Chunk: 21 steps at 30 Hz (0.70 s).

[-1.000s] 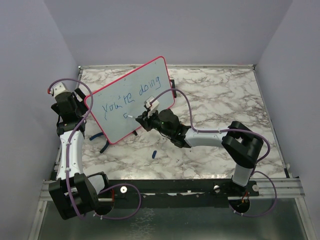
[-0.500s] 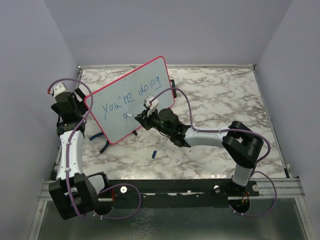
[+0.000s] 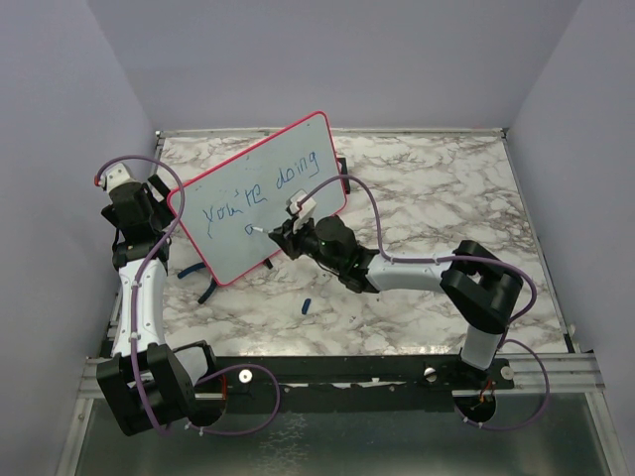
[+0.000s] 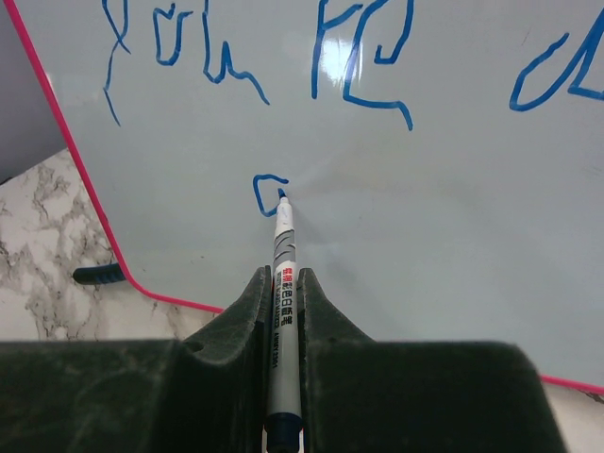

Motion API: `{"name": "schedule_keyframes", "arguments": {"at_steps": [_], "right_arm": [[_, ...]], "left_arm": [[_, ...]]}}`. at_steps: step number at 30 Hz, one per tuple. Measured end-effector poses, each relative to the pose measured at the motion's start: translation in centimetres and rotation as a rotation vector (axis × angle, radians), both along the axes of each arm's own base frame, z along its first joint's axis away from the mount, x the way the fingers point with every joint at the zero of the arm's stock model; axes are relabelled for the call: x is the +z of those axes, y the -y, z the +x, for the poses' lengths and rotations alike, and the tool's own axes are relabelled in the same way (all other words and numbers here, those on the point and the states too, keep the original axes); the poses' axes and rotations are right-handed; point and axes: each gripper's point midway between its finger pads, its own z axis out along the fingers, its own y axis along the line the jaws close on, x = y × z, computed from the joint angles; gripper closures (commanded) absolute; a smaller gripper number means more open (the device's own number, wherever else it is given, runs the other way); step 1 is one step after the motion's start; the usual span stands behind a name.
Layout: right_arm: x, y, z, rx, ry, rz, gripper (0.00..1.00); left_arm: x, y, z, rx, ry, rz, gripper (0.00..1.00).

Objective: Write a sentence on the whiteboard

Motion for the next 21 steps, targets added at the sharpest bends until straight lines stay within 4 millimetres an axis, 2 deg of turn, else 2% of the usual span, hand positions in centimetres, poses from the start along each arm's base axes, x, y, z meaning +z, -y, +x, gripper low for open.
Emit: {"name": "schedule_keyframes", "arguments": {"at_steps": [10, 21], "right_arm": [[-3.5, 1.5, -0.8, -0.014, -0.062, -0.056, 1.0], [-3.5, 1.0, -1.4, 0.008, -0.071, -0.052, 1.0]], "left_arm": [[0.0, 0.1, 0.0, -0.004, 0.001, -0.002, 0.08], [0.0, 0.1, 0.0, -0.006, 0.001, -0.003, 0.08]]}}
